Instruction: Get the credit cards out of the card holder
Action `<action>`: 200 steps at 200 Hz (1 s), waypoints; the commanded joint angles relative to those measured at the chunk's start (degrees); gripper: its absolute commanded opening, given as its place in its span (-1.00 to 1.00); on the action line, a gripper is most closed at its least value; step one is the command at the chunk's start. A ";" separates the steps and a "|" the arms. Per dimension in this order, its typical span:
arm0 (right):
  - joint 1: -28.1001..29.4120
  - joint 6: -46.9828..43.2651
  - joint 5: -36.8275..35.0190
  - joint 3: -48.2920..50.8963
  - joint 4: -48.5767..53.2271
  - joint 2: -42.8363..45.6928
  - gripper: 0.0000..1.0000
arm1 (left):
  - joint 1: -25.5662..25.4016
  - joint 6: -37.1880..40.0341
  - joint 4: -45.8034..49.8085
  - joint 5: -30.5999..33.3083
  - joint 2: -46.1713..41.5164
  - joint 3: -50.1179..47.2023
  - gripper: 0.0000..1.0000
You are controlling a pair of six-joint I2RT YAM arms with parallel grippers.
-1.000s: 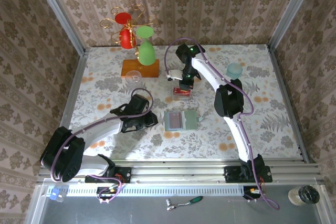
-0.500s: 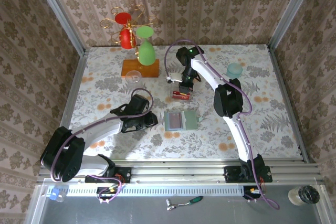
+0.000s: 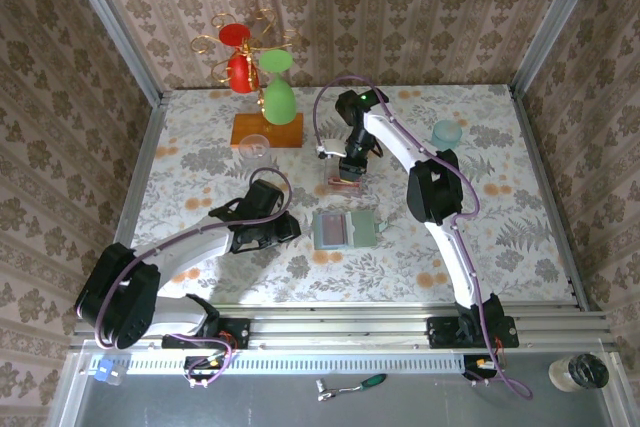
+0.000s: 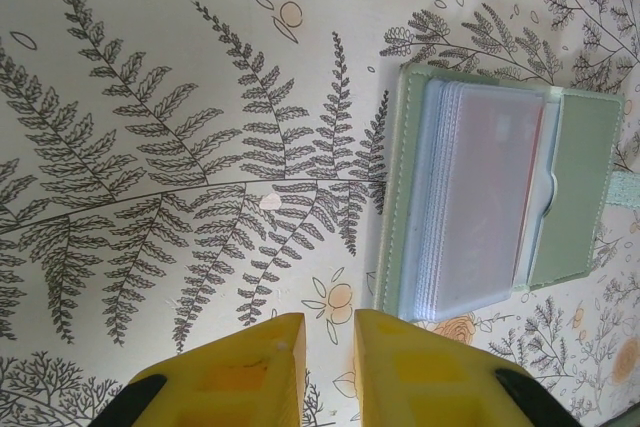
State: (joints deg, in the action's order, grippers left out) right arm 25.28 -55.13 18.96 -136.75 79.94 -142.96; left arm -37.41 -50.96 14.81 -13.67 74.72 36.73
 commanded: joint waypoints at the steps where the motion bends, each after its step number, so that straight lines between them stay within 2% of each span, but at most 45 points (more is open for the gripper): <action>1: -0.03 1.01 2.58 -0.76 0.62 2.42 -0.62 | 0.50 0.37 1.90 0.03 -0.93 0.44 -0.59; 16: -0.07 1.85 1.94 -0.39 -0.63 3.90 -0.61 | 0.59 0.61 1.95 0.05 -0.89 0.61 -0.59; 33: -0.18 3.58 -2.89 1.51 -5.05 5.49 -0.62 | 0.63 0.65 1.44 -0.04 -0.80 0.54 -0.59; 63: -0.32 4.52 -9.38 4.36 -9.25 7.09 -0.75 | 0.66 0.08 0.43 -0.30 -1.02 -0.29 -0.59; 81: -0.29 5.15 -9.78 5.79 -10.92 8.24 -0.78 | 0.58 -0.11 0.16 -0.14 -1.49 -0.79 -0.59; 99: -0.32 5.97 -10.06 6.74 -12.12 9.24 -0.69 | 0.59 -0.11 0.12 -0.13 -1.92 -0.95 -0.59; 117: -0.10 6.86 -11.23 7.97 -13.81 10.09 -0.68 | 0.63 -0.11 0.03 -0.04 -1.95 -1.05 -0.59; 158: 0.63 8.13 -13.23 13.56 -19.91 11.73 -0.95 | 0.61 -0.19 -0.70 -0.39 -1.60 -1.22 -0.59; 200: 1.27 8.57 -12.77 16.09 -21.17 11.10 -1.00 | 0.58 -0.42 -0.83 -0.39 -2.04 -1.74 -0.59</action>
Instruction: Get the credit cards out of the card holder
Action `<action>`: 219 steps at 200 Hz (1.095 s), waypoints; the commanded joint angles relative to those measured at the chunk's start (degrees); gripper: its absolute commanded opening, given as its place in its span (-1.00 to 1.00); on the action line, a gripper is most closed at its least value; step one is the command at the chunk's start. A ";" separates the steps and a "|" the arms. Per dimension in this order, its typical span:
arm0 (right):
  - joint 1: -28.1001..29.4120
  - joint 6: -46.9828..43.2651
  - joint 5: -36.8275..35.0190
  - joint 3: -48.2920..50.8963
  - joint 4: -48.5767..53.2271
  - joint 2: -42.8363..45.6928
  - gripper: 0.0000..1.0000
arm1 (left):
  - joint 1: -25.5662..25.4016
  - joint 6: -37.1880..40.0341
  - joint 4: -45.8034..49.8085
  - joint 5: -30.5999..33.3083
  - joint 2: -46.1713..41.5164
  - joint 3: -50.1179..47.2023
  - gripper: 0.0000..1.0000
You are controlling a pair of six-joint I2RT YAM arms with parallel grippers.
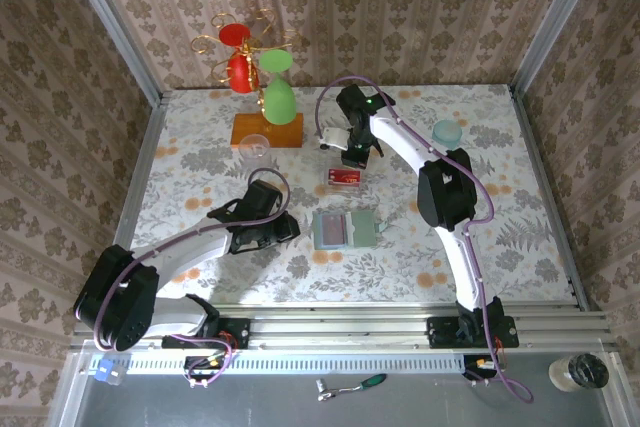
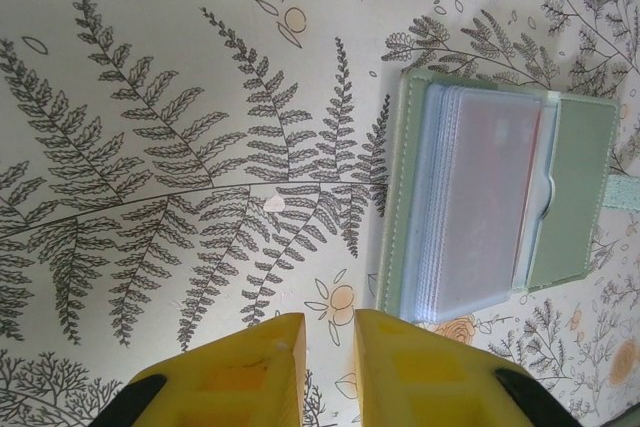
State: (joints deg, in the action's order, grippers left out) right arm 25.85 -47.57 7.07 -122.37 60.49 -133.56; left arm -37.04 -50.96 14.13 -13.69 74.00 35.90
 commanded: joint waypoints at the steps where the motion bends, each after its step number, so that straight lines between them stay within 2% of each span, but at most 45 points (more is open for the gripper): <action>1: 0.70 1.00 -0.90 1.83 -1.79 1.71 -1.00 | 0.26 -0.39 -0.16 -0.37 -1.31 -0.91 -0.59; 71: 1.05 1.16 -2.20 3.63 -3.52 2.53 -0.99 | 0.23 -0.51 -0.28 -0.37 -1.49 -1.18 -0.59; 117: 1.29 4.69 -2.71 5.31 -5.81 6.76 -0.94 | -0.05 -0.33 -1.23 -0.72 -0.65 -0.68 -0.59; 165: 3.02 17.38 -2.77 16.91 -13.23 15.43 -0.91 | -1.35 -0.10 -4.37 -1.16 2.43 0.61 -0.60; 219: 5.50 38.57 -0.70 33.27 -21.59 26.60 -0.90 | -2.88 -0.30 -9.31 -2.63 8.25 2.61 -0.62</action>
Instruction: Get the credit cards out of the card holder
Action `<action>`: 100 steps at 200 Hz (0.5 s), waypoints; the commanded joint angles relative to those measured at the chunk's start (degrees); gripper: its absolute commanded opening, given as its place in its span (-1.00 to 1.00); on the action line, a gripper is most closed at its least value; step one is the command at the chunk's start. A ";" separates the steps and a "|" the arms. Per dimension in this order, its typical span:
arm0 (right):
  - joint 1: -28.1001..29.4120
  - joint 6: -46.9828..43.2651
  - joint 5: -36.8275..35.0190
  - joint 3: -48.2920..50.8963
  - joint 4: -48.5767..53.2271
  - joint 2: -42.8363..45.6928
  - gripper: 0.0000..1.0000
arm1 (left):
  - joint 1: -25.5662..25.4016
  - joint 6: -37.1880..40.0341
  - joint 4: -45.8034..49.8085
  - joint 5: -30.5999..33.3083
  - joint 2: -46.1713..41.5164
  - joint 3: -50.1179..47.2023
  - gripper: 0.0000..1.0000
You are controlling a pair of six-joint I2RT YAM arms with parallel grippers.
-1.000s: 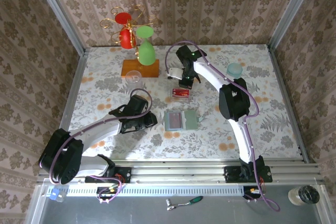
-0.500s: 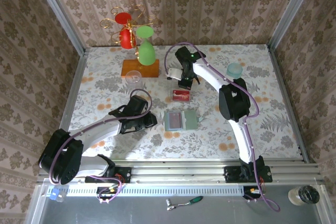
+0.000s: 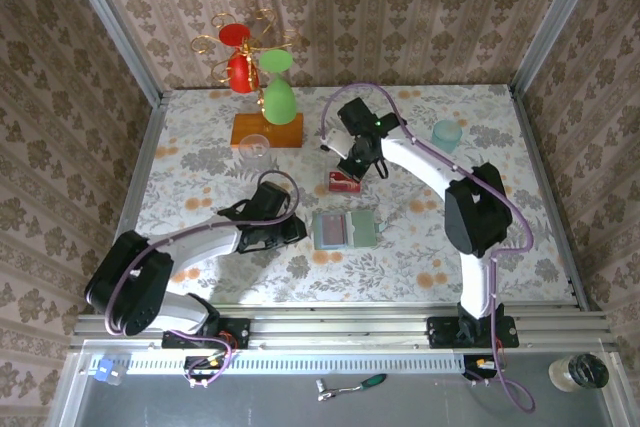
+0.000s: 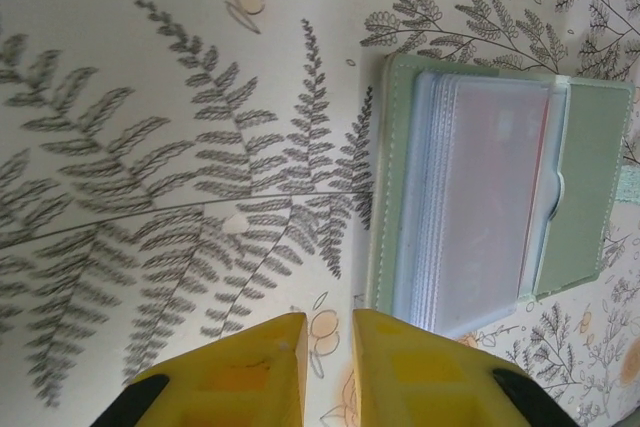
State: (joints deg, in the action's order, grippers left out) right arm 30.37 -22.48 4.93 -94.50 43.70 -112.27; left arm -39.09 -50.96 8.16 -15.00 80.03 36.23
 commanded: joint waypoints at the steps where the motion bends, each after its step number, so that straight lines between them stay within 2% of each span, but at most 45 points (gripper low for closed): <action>1: 1.04 13.67 1.51 5.70 -4.92 5.53 -0.90 | -0.86 -0.33 -3.43 -1.33 2.36 2.32 -0.62; 51: 1.70 34.69 7.87 20.61 -12.58 14.80 -0.90 | -2.50 -0.05 -4.69 -2.22 6.28 4.63 -0.68; 79: 2.85 48.36 12.39 28.28 -20.86 17.99 -0.90 | -2.75 -0.19 -4.90 -1.88 6.95 4.65 -0.72; 100: 5.13 55.09 15.45 33.45 -26.85 19.05 -0.91 | -2.95 -0.26 -4.74 -1.61 7.12 4.68 -0.77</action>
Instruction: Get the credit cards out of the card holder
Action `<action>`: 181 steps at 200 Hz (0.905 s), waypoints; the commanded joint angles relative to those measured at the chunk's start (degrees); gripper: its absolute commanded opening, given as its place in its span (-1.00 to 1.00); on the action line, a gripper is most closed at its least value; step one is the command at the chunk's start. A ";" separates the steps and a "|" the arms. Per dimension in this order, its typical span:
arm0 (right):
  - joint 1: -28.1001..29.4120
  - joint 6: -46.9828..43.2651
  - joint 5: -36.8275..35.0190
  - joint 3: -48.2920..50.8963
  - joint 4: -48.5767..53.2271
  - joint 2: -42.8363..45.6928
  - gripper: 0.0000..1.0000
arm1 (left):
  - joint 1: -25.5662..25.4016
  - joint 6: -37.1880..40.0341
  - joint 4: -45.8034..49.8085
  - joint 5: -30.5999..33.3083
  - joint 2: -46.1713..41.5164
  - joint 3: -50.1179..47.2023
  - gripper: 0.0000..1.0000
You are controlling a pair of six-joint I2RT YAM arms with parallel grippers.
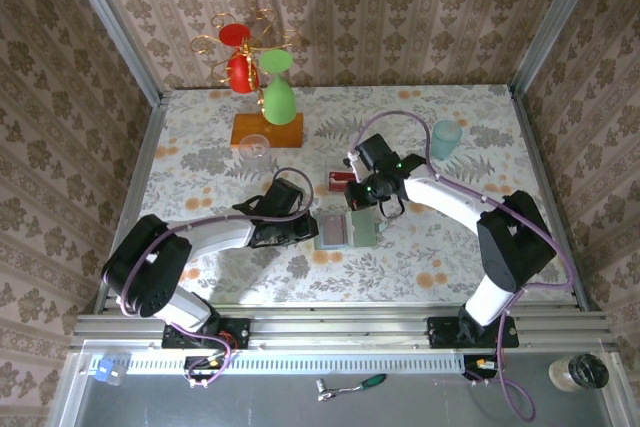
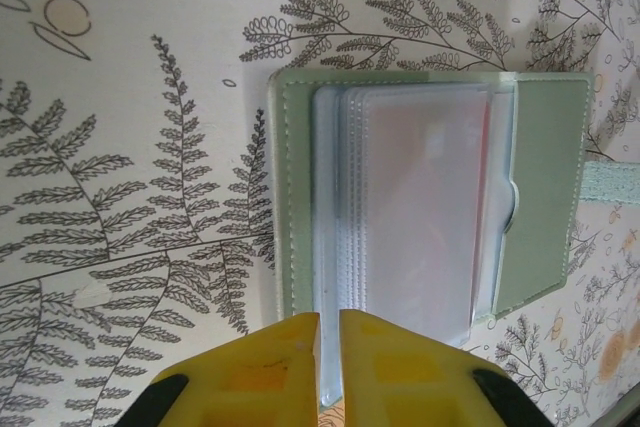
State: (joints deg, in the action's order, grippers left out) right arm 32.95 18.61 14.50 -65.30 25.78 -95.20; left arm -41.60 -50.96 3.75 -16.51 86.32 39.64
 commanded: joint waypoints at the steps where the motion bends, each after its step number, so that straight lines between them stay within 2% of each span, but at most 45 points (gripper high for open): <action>1: 2.64 14.26 5.88 4.37 -9.00 2.01 -0.91 | -0.42 -0.23 -0.28 -0.10 0.84 1.25 -0.77; 60: 4.93 22.94 5.64 8.33 -9.92 0.74 -0.87 | -0.56 -0.11 -0.58 -0.44 0.92 0.64 -0.92; 107: 4.93 23.70 6.07 9.28 -10.37 -0.79 -0.58 | -0.70 -0.37 -1.97 -1.92 2.59 0.86 -1.00; 181: 4.83 25.91 7.17 9.20 -11.92 -2.60 -0.38 | -0.87 -0.75 -0.90 -0.85 4.43 0.57 -1.00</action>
State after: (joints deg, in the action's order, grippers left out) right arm 38.00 42.59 20.05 -56.42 15.20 -96.01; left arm -42.30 -51.37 2.15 -17.76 90.02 39.64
